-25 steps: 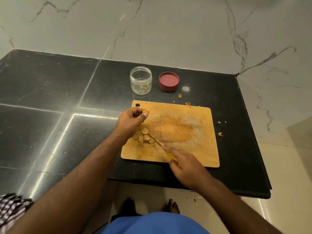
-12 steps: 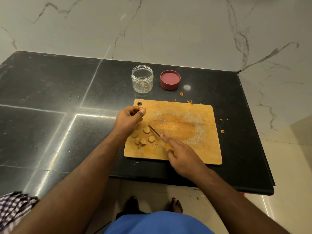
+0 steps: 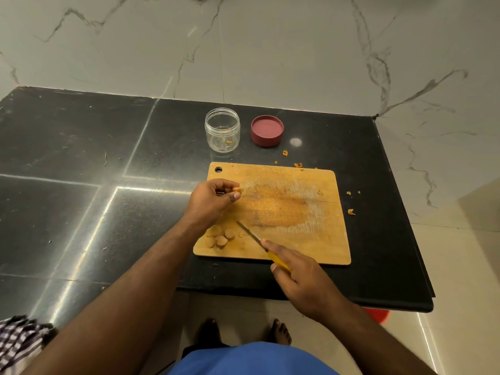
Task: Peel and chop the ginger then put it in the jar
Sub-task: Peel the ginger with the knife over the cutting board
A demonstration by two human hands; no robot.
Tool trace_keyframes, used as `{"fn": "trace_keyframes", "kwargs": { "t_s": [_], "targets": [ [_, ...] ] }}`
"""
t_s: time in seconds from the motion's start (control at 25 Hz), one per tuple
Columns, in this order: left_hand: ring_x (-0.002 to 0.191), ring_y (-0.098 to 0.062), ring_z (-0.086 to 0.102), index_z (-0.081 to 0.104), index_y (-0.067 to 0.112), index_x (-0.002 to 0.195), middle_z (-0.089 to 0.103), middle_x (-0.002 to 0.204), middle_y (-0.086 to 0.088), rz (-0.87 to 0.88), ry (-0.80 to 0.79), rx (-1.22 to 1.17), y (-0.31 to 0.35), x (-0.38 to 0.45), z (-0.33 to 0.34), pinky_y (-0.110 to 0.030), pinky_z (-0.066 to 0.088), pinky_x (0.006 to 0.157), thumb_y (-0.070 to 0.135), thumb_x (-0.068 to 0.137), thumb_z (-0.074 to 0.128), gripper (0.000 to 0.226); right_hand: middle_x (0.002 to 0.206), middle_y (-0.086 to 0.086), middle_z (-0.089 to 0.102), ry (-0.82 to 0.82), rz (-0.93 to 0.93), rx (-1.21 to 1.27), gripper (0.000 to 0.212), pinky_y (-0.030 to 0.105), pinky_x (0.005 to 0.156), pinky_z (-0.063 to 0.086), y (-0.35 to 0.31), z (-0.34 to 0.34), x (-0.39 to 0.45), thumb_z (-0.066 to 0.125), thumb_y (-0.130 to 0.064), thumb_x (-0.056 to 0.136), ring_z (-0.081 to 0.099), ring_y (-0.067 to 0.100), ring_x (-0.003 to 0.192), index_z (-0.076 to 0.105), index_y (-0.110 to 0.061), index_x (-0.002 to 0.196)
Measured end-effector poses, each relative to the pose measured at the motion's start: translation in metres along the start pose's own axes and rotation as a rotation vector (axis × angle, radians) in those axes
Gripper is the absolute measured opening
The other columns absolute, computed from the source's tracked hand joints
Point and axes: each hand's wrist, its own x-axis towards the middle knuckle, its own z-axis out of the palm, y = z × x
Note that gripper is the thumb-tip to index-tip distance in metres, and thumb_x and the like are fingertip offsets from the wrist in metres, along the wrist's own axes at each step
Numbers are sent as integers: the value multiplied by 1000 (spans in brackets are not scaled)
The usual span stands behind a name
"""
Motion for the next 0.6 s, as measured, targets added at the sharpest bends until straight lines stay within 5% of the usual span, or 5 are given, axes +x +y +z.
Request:
{"fn": "trace_keyframes", "kwargs": {
  "t_s": [0.24, 0.36, 0.52, 0.6],
  "targets": [
    [97, -5, 61, 68, 28, 105, 66, 103, 15, 109, -146, 289, 15, 4, 20, -28, 55, 81, 22, 89, 74, 18, 127, -19, 57, 175, 154, 207, 49, 10, 72, 43, 14, -23, -8, 53, -18, 100, 57, -8, 88, 46, -44, 141],
    [97, -7, 61, 67, 28, 105, 66, 103, 11, 145, -195, 424, 18, 3, 32, -23, 53, 76, 18, 89, 73, 19, 132, -20, 54, 213, 182, 257, 48, 16, 89, 47, 17, -23, -10, 53, -19, 100, 55, -3, 109, 46, -45, 141],
    [99, -6, 60, 66, 29, 112, 63, 106, 13, 149, -236, 475, 19, 1, 33, -20, 49, 74, 22, 89, 74, 25, 126, -19, 56, 186, 200, 272, 48, 12, 81, 45, 18, -21, -9, 53, -20, 100, 54, -5, 97, 45, -42, 143],
    [101, -5, 59, 67, 28, 116, 62, 108, 15, 151, -240, 450, 18, 1, 32, -20, 47, 77, 24, 91, 72, 26, 136, -18, 53, 193, 201, 284, 49, 21, 96, 47, 20, -20, -7, 53, -21, 100, 55, 2, 113, 45, -43, 143]
  ]
}}
